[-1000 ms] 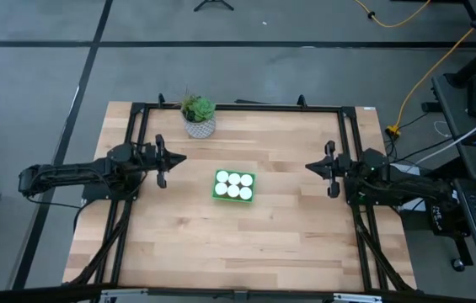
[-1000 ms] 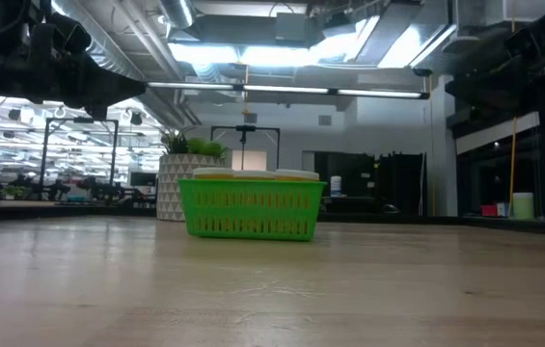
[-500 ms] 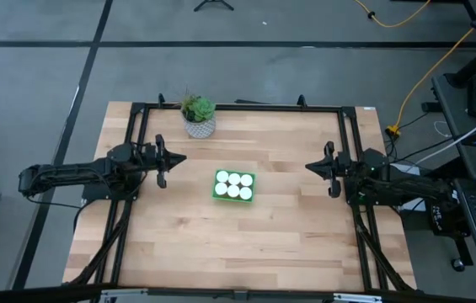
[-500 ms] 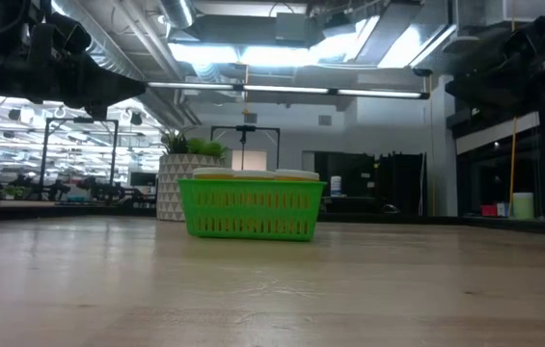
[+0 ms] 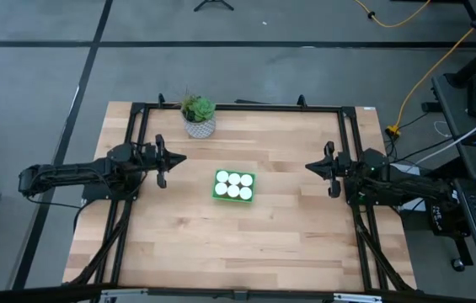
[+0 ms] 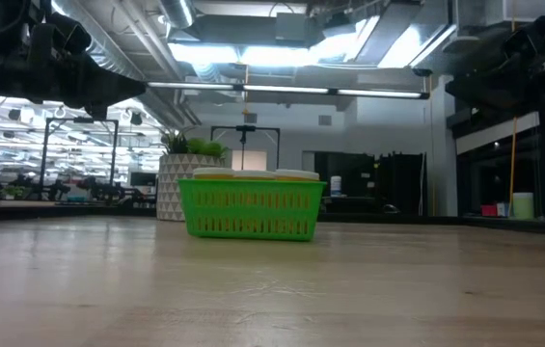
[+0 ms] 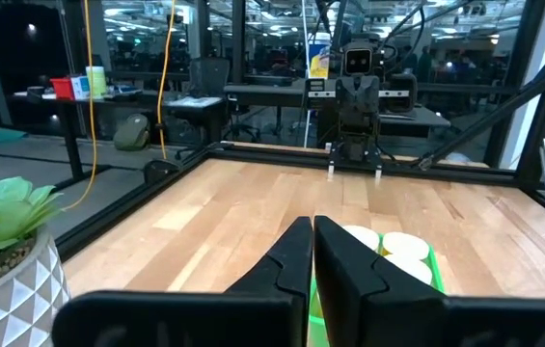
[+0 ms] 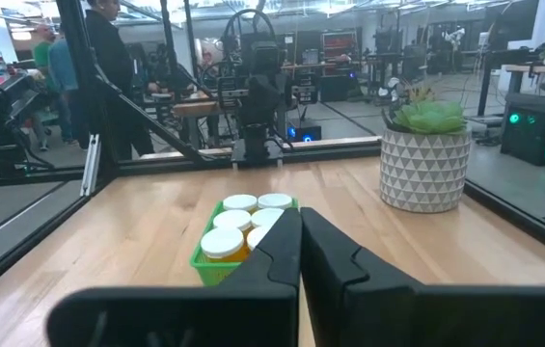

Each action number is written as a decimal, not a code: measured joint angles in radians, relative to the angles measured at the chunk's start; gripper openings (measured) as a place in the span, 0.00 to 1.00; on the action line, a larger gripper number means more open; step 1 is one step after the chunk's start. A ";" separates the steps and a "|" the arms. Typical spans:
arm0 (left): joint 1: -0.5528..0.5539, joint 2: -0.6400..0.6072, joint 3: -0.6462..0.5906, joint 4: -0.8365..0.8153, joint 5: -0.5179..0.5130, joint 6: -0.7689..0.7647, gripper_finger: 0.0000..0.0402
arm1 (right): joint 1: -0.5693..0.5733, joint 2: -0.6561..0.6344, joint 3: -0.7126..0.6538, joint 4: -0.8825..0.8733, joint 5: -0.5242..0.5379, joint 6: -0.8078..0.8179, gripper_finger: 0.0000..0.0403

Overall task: Pick and place pill bottles into a basket
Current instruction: Return to Home Position

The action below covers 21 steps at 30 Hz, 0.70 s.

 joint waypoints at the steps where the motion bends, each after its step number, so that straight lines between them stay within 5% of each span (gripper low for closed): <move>1: 0.000 0.000 0.000 0.000 0.000 0.000 0.02 | 0.000 0.000 0.000 0.000 0.000 0.000 0.02; 21: 0.000 0.000 0.000 0.000 0.000 0.000 0.02 | 0.000 0.000 0.000 0.000 0.001 0.000 0.02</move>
